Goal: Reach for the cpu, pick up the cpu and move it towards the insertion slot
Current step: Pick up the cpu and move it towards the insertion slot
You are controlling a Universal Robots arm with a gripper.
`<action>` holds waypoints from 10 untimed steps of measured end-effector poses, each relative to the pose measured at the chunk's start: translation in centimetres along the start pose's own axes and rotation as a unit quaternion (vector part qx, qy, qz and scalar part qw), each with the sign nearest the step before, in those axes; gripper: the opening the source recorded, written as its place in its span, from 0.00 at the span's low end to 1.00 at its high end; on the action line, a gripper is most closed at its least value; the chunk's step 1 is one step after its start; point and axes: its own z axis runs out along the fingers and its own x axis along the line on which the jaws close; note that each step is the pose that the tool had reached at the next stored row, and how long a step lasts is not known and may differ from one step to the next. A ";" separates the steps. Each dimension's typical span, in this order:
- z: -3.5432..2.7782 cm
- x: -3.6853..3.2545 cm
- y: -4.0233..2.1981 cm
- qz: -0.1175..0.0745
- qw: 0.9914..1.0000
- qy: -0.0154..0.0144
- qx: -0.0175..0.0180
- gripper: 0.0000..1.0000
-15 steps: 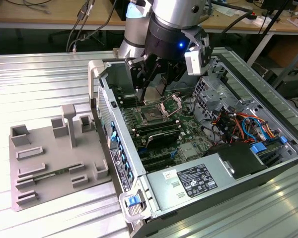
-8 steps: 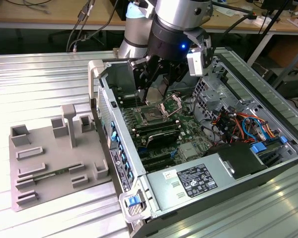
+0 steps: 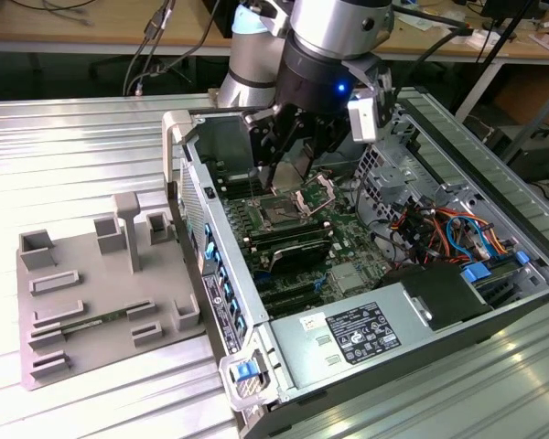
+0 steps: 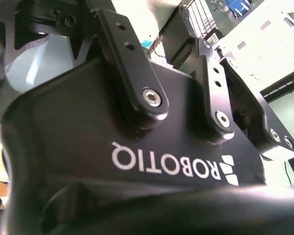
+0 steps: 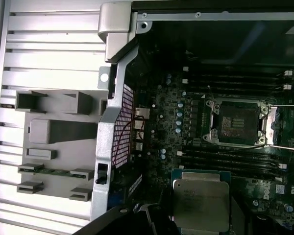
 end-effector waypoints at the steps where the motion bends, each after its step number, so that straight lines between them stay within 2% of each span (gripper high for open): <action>1: 0.02 -0.04 -0.01 0.000 1.000 0.000 0.000 0.55; 10: 0.31 -0.56 -0.07 0.000 1.000 0.000 0.000 0.55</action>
